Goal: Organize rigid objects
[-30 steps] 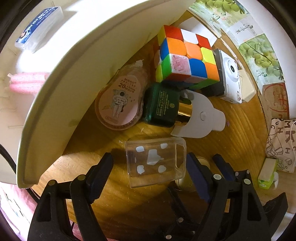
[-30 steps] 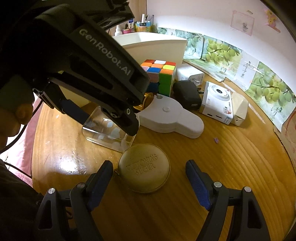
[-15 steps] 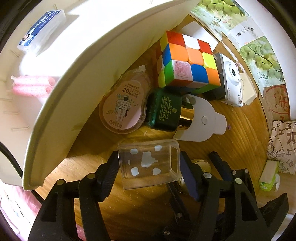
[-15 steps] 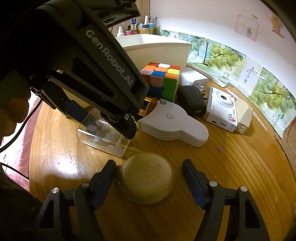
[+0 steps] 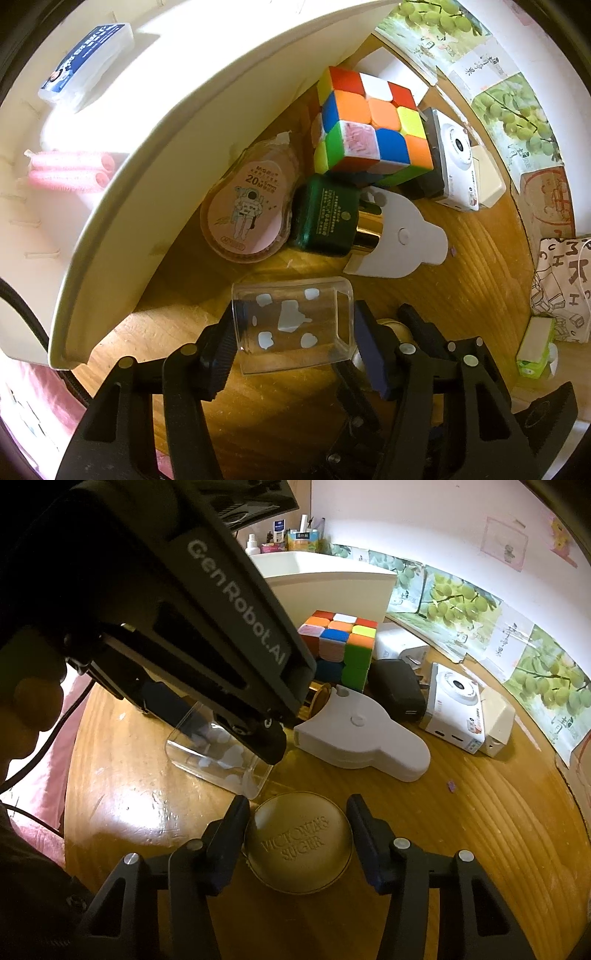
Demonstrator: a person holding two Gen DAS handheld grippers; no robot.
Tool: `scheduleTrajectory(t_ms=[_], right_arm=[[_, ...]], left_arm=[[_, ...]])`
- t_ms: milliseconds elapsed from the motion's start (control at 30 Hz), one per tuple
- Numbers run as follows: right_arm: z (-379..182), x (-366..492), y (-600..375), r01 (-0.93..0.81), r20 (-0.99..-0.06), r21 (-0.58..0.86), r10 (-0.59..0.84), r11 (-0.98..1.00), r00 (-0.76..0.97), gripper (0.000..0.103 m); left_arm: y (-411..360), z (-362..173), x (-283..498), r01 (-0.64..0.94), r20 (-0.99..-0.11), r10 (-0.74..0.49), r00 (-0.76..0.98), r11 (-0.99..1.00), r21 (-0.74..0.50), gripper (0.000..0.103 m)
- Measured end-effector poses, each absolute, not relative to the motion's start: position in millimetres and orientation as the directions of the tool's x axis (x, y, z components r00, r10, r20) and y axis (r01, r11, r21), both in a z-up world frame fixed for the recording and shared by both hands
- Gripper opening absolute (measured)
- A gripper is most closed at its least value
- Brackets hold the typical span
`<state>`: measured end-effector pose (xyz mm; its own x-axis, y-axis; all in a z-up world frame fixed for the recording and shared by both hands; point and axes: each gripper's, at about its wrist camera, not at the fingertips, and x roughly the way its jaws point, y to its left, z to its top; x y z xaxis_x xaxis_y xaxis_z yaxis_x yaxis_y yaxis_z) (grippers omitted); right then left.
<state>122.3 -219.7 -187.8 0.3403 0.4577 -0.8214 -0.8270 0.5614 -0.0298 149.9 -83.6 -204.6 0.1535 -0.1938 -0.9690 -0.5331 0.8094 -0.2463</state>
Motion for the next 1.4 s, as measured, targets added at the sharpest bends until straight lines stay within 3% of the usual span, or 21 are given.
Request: scheduleTrajectory(t_ms=[733,1400], right_arm=[[-184.5,85.0,-242.5,-0.849,-0.858,-0.050,0.413,0.526,0.306,0.055],[-159.1,66.7,-302.5,-0.626,-0.830,0.002,0.351,0.780,0.434,0.055]], left_arm=[[-90.0,-200.7,110.3,-0.501,-0.974,-0.192,0.117,0.836,-0.225,0.062],[-145.6,-166.4,126.4,-0.195,-0.972,-0.182,0.147,0.958,-0.209,0.062]])
